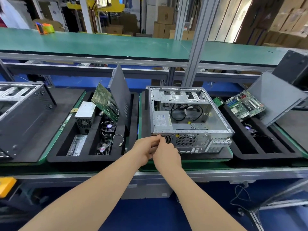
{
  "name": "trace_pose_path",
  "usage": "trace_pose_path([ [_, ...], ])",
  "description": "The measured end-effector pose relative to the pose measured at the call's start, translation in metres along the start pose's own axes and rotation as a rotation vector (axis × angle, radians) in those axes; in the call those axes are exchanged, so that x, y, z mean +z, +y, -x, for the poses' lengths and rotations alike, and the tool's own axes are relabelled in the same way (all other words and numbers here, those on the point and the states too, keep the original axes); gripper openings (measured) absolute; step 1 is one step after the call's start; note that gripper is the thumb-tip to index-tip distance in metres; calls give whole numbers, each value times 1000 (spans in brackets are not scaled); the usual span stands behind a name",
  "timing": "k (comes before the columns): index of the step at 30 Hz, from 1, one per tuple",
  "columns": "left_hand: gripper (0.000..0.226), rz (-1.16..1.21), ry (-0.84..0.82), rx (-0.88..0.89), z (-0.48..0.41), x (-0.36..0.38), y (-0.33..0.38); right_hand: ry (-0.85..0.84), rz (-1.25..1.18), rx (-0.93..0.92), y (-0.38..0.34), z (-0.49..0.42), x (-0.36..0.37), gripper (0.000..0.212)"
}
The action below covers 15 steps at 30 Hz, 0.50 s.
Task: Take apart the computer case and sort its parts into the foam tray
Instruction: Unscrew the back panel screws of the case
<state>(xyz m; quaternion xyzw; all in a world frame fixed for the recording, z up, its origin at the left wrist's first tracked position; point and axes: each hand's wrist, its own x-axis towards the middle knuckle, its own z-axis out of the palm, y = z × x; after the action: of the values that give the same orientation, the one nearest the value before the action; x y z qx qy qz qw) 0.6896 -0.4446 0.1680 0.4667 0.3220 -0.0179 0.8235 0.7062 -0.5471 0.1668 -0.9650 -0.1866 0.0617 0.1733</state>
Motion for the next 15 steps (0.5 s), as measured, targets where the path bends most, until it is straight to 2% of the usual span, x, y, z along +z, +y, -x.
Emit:
trace_pose_path([
  [2,24,-26,13,53,-2,0,-1,-42,-177,-2,6,-1,-4,31],
  [3,22,-33,24,77,-2,-1,-1,-86,-373,13,9,-1,-7,26],
  [5,19,-26,29,98,-3,-2,-1,-206,-828,104,17,-1,-8,26],
  [8,22,-31,17,74,-3,-2,0,-453,-1469,346,21,3,-8,30],
  [10,22,-59,-1,33,-3,-2,1,-642,-1800,466,20,6,-5,35],
  [12,21,-75,-19,-15,-1,-4,3,-761,-1974,527,19,7,-4,38],
  [15,26,-88,-30,-40,0,-5,6,-795,-2084,545,15,7,-8,38],
])
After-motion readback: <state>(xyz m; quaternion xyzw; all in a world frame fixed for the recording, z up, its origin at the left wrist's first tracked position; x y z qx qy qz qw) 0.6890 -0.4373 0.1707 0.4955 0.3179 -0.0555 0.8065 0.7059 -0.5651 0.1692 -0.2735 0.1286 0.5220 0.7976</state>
